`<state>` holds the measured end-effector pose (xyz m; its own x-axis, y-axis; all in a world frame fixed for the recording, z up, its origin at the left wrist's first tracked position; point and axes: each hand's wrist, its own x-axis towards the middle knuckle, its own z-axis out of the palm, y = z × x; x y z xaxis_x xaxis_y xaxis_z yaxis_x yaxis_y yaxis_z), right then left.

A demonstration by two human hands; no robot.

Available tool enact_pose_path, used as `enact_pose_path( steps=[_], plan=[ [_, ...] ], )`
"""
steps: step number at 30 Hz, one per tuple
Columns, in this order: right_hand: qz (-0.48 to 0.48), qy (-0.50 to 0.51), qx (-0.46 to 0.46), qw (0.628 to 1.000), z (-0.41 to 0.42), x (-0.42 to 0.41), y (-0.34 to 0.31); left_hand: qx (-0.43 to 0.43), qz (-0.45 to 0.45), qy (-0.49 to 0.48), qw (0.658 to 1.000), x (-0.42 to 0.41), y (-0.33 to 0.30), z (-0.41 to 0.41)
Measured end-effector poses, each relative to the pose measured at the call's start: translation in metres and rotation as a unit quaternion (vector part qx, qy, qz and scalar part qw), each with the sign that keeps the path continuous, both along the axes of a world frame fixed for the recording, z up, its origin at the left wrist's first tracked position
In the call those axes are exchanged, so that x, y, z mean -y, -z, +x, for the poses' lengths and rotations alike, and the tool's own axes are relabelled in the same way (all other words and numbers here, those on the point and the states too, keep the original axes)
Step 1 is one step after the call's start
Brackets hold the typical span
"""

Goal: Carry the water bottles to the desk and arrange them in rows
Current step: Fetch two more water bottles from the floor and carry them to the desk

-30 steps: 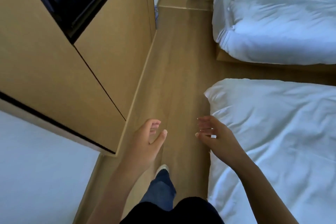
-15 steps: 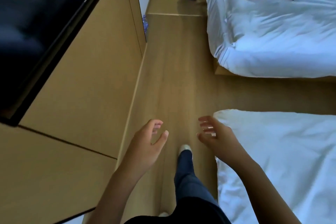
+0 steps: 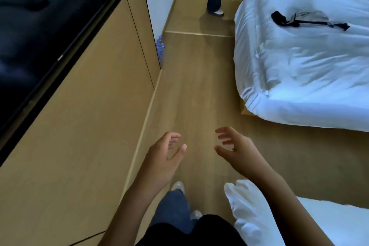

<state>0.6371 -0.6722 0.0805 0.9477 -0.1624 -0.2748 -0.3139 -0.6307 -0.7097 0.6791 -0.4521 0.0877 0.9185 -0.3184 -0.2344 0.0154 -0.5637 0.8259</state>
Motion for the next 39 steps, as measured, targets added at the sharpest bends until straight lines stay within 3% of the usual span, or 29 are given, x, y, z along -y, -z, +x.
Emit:
enact_pose_path(
  steps=[14,22,39],
  plan=[
    [0.026,0.015,-0.02,0.999,0.31,0.081,0.016,-0.003,0.001,0.033,0.999,0.088,0.013,0.327],
    [0.037,0.018,-0.028,0.999,0.457,0.138,0.02,-0.024,-0.019,0.0,1.0,0.141,0.02,0.477],
    [0.052,-0.075,-0.031,0.995,0.81,0.302,0.016,-0.028,-0.031,-0.064,0.997,0.31,0.014,0.789]
  ],
)
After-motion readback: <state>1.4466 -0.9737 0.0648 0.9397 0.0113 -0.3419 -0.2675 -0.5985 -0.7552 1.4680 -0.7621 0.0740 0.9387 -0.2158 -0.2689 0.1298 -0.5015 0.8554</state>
